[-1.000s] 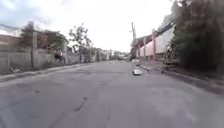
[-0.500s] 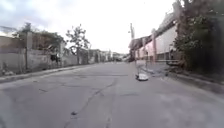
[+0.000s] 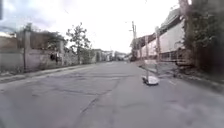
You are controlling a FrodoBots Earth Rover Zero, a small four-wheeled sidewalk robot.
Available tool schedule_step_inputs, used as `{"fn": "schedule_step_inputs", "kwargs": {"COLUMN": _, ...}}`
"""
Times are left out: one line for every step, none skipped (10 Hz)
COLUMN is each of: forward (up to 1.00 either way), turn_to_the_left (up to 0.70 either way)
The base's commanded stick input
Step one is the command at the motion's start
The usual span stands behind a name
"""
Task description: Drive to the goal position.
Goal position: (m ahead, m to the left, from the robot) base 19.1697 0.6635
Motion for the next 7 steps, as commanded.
{"fn": "schedule_step_inputs", "kwargs": {"forward": 0.85, "turn_to_the_left": 0.04}}
{"fn": "schedule_step_inputs", "kwargs": {"forward": 1.00, "turn_to_the_left": 0.05}}
{"fn": "schedule_step_inputs", "kwargs": {"forward": 1.00, "turn_to_the_left": 0.05}}
{"fn": "schedule_step_inputs", "kwargs": {"forward": 1.00, "turn_to_the_left": 0.05}}
{"fn": "schedule_step_inputs", "kwargs": {"forward": 1.00, "turn_to_the_left": 0.05}}
{"fn": "schedule_step_inputs", "kwargs": {"forward": 1.00, "turn_to_the_left": 0.05}}
{"fn": "schedule_step_inputs", "kwargs": {"forward": 1.00, "turn_to_the_left": 0.05}}
